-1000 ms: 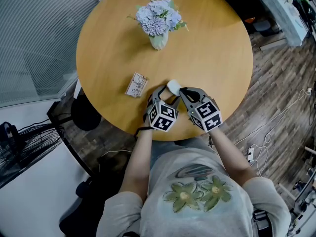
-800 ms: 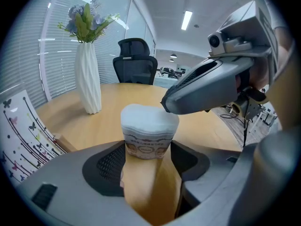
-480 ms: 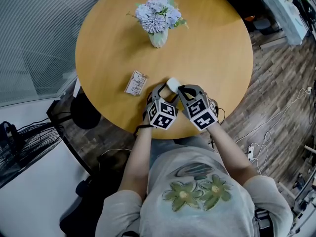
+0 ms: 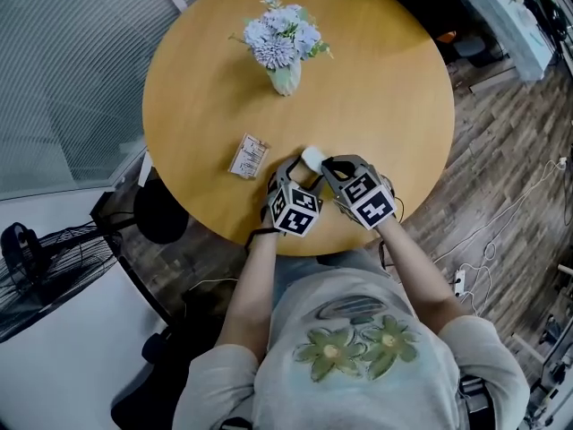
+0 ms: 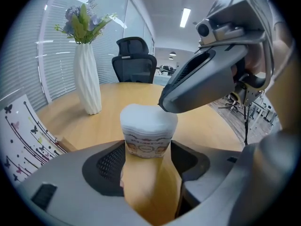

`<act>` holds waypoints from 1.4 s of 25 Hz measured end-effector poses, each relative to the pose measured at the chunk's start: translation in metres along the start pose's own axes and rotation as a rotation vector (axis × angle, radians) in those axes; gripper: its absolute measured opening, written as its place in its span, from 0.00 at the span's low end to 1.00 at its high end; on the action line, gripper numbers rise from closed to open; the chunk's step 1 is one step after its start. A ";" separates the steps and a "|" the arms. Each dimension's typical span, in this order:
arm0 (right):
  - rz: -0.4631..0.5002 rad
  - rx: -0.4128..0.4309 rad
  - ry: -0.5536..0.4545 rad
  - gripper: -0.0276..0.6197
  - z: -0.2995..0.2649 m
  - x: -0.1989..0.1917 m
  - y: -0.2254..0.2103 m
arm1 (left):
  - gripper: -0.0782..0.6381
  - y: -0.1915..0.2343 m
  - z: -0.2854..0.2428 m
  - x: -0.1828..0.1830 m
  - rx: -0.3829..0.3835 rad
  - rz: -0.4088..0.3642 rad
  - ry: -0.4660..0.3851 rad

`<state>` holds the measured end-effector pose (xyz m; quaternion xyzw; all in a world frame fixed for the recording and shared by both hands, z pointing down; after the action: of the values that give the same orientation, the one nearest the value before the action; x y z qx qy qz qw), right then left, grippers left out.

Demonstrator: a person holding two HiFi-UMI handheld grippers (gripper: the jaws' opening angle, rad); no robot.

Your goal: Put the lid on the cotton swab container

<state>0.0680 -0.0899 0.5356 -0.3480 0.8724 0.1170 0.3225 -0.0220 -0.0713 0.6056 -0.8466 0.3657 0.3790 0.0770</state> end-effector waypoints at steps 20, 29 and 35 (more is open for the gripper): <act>-0.232 -0.023 -0.355 0.04 0.061 0.004 0.003 | 0.53 -0.011 0.081 0.045 0.067 0.026 -0.252; -0.214 -0.021 -0.453 0.04 0.093 0.006 0.013 | 0.40 -0.031 0.116 0.062 0.141 0.001 -0.348; -0.182 -0.013 -0.496 0.04 0.109 0.006 0.022 | 0.20 -0.042 0.135 0.063 0.193 0.015 -0.381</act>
<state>0.1024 -0.0302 0.4482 -0.3880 0.7310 0.1749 0.5335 -0.0445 -0.0219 0.4607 -0.7455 0.3856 0.4959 0.2228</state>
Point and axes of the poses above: the fingertips, and each gripper's own axes: z backward along the fingers, y to its left, x out of its top, the point moved 8 cm from there along z, backward along the fingers, and after that the axes turned 7 degrees about -x, right-handed, at the moved point
